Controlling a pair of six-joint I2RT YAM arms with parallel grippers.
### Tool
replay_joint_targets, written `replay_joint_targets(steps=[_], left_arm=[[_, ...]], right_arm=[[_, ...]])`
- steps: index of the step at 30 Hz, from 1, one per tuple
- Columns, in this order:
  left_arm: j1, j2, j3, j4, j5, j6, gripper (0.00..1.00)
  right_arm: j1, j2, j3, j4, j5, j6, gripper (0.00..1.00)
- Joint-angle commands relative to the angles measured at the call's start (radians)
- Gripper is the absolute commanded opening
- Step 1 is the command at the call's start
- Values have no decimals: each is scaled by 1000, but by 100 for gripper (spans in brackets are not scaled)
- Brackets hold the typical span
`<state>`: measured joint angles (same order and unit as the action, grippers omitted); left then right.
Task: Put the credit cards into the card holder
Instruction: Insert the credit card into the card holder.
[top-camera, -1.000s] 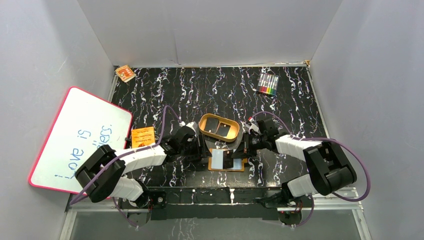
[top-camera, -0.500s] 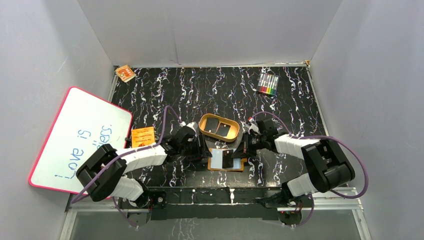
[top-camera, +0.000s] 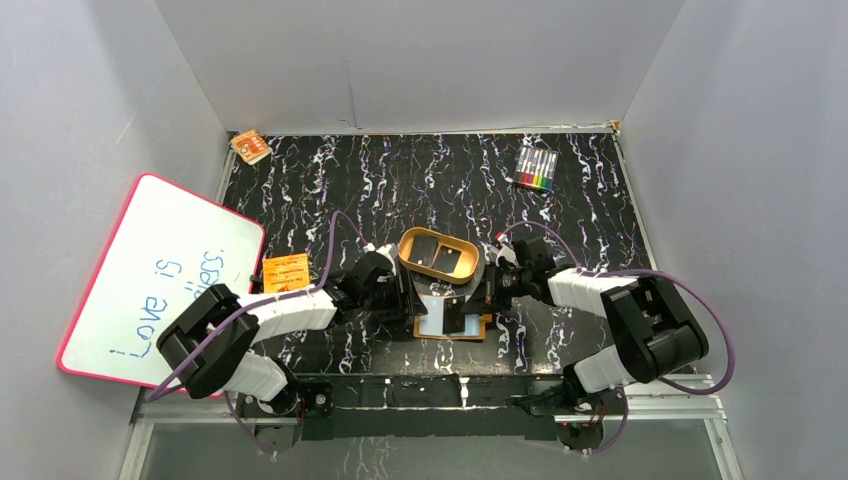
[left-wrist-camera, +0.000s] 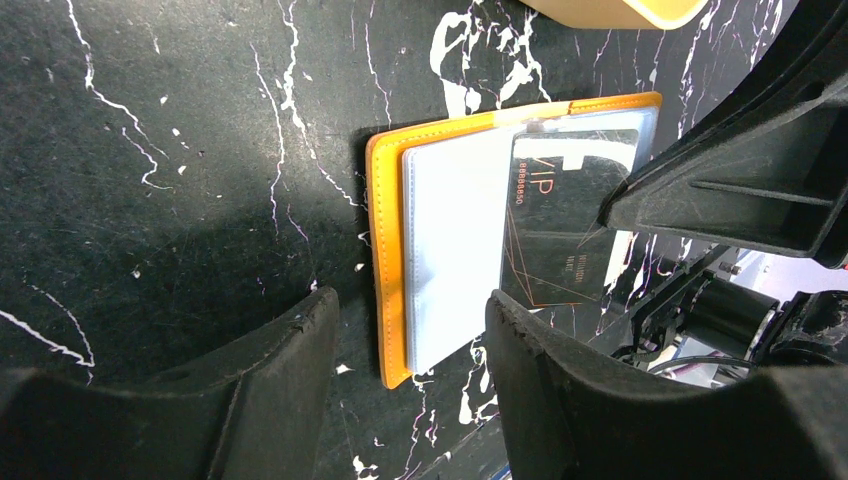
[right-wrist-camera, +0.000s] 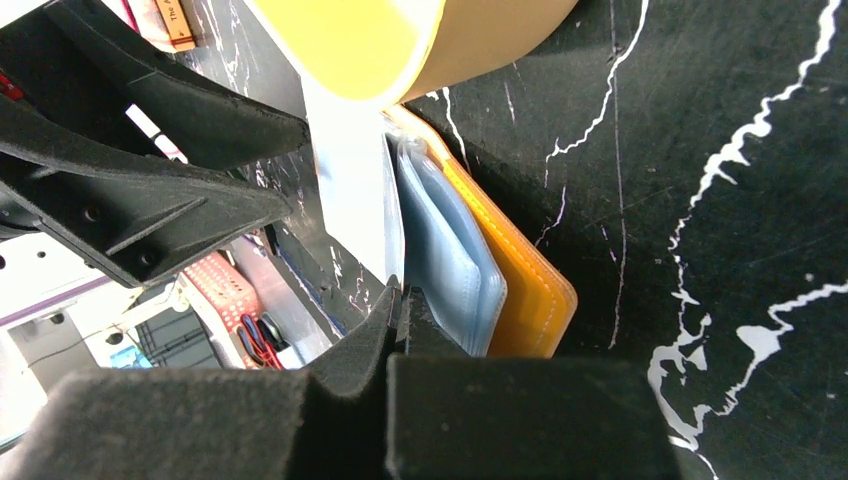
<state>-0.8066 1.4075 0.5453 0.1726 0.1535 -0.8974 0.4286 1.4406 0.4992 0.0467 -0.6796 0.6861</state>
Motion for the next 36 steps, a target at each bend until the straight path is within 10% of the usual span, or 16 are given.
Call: replay_joint_targets(steps=[1,36], left_arm=[[2,16,6,-25,13,4,54],[2,25,-5,-14,33,-4,49]], right_arm=[[17,16,6,46,17,11,0],[117,8,13,48,181,98,0]])
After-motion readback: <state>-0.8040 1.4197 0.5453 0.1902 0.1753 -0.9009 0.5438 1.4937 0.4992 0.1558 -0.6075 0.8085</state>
